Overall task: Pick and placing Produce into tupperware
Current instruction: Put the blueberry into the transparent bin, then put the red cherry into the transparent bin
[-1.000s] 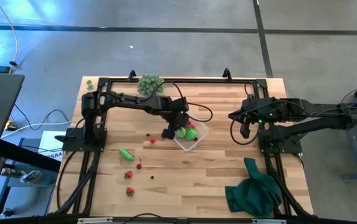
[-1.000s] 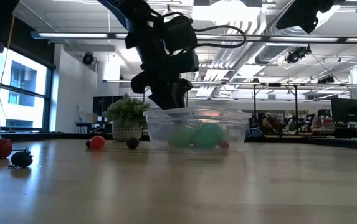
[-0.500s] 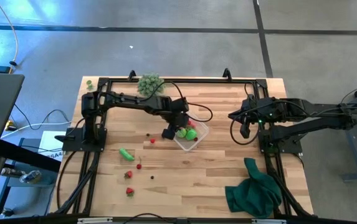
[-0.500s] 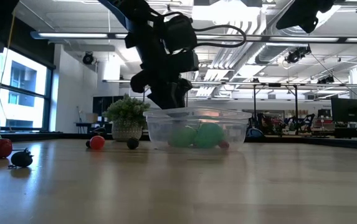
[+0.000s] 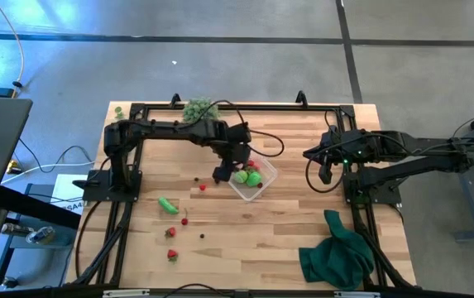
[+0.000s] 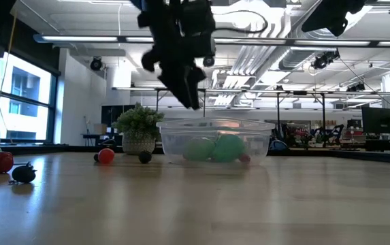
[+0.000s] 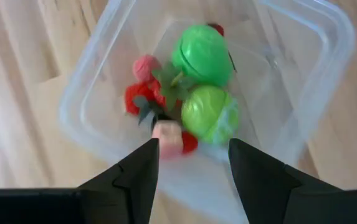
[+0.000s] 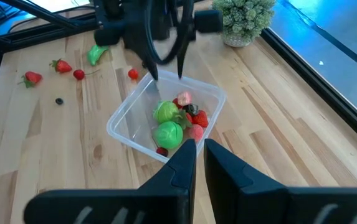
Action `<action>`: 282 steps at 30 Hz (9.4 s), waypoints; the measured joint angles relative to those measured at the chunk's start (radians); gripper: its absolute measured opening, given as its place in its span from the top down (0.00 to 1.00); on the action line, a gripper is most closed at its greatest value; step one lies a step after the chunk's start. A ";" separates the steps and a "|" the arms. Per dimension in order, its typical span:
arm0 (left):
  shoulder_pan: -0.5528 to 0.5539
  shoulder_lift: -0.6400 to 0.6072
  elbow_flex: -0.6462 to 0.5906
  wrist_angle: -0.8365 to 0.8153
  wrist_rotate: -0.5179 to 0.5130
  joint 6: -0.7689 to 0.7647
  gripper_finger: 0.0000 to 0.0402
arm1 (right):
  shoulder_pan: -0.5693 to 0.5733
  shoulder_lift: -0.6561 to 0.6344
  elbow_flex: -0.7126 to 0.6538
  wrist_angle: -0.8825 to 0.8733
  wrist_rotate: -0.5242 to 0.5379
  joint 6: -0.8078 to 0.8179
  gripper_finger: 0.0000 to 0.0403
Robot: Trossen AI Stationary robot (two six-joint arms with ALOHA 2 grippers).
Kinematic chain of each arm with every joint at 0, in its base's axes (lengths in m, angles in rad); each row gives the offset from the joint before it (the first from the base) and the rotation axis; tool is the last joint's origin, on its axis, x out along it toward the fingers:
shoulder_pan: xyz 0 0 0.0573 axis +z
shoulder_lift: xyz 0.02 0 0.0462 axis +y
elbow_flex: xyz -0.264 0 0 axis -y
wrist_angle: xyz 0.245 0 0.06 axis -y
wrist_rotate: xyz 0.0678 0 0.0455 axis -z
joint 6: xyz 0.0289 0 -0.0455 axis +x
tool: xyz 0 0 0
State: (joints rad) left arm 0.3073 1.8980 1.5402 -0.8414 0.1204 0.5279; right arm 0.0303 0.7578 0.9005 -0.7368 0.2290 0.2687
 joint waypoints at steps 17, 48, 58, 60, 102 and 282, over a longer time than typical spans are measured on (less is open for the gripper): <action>-0.015 -0.001 0.186 -0.505 -0.151 0.018 0.62 | 0.000 0.000 0.000 0.000 0.000 0.000 0.94; -0.039 -0.597 -0.940 0.344 -0.068 -0.159 0.65 | 0.000 0.000 0.000 0.000 0.000 0.000 0.94; -0.039 -0.597 -1.021 0.492 -0.063 -0.133 0.65 | 0.000 0.000 0.000 0.000 0.000 0.000 0.94; -0.039 -0.597 -1.026 0.513 -0.063 -0.132 0.65 | 0.000 0.000 0.000 0.000 0.000 0.000 0.94; -0.039 -0.468 -1.023 0.585 -0.029 -0.170 0.65 | 0.000 0.000 0.000 0.000 0.000 0.000 0.94; -0.311 -0.578 -0.933 0.522 -0.192 -0.683 0.68 | 0.000 0.000 0.000 0.000 0.000 0.000 0.94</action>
State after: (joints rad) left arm -0.0033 1.3199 0.6067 -0.3194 -0.0715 -0.1547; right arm 0.0305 0.7581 0.9009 -0.7372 0.2288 0.2686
